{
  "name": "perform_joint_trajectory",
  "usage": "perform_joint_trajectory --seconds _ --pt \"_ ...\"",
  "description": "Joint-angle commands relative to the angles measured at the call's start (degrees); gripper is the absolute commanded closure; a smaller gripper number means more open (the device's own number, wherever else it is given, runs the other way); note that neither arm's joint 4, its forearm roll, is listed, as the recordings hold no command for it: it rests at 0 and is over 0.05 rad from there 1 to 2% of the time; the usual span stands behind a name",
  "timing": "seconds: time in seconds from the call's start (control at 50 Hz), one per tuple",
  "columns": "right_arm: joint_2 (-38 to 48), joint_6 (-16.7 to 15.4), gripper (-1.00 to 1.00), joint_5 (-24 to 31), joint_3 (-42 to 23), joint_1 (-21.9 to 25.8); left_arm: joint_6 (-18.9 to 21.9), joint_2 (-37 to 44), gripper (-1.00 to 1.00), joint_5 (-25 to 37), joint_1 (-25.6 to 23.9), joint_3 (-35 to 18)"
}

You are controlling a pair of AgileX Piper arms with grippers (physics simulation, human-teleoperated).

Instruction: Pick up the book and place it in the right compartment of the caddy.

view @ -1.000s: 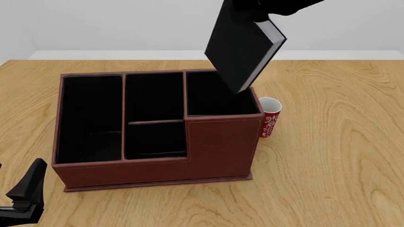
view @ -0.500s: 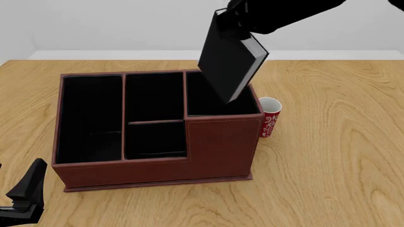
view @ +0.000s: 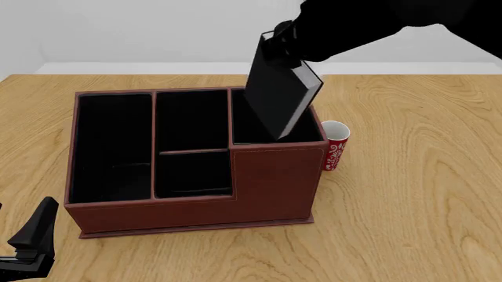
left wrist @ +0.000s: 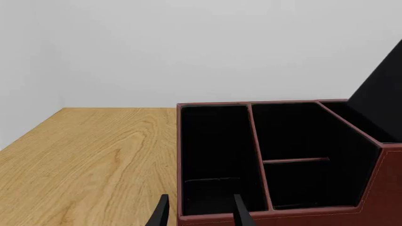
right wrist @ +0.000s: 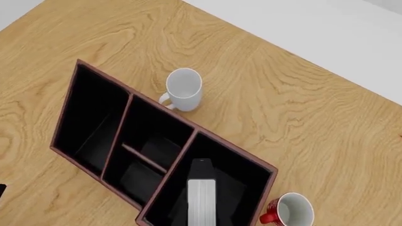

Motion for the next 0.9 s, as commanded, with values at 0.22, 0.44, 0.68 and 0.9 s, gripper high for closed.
perform_joint_trajectory --seconds 0.22,0.44,0.68,0.9 --pt "-2.2 2.3 1.0 -3.4 5.3 -1.7 0.0 0.0 -1.0 0.0 0.0 0.0" --pt "-2.9 1.8 1.0 -4.8 7.9 -2.7 0.0 0.0 -1.0 0.0 0.0 0.0" --pt "-2.3 2.5 1.0 -6.2 9.0 -2.7 0.0 0.0 -1.0 0.0 0.0 0.0" --pt "-1.4 3.5 1.0 -7.9 10.9 -2.2 0.0 0.0 -1.0 0.0 0.0 0.0"
